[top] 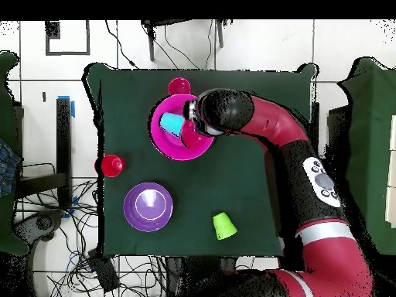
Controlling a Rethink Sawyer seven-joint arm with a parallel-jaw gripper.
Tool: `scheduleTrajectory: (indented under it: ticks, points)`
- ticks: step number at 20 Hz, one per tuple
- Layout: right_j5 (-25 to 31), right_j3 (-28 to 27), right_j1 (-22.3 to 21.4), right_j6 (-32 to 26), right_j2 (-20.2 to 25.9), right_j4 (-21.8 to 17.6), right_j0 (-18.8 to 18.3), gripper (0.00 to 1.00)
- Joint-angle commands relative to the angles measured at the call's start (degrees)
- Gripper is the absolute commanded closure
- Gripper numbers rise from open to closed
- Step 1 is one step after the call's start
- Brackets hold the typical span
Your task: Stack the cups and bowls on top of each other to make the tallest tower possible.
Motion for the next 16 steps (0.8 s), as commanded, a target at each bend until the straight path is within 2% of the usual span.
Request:
scheduleTrajectory:
  ticks: [1, 8, 16]
  points:
    - [1.45, 4.82, 3.02, 7.6, 2.77, 3.75, 0.83, 1.0]
    - [1.69, 4.87, 2.8, 8.82, 0.8, 6.06, 2.16, 1.0]
    - [2.0, 3.32, 1.06, 8.63, -2.86, 4.39, 3.28, 1.0]
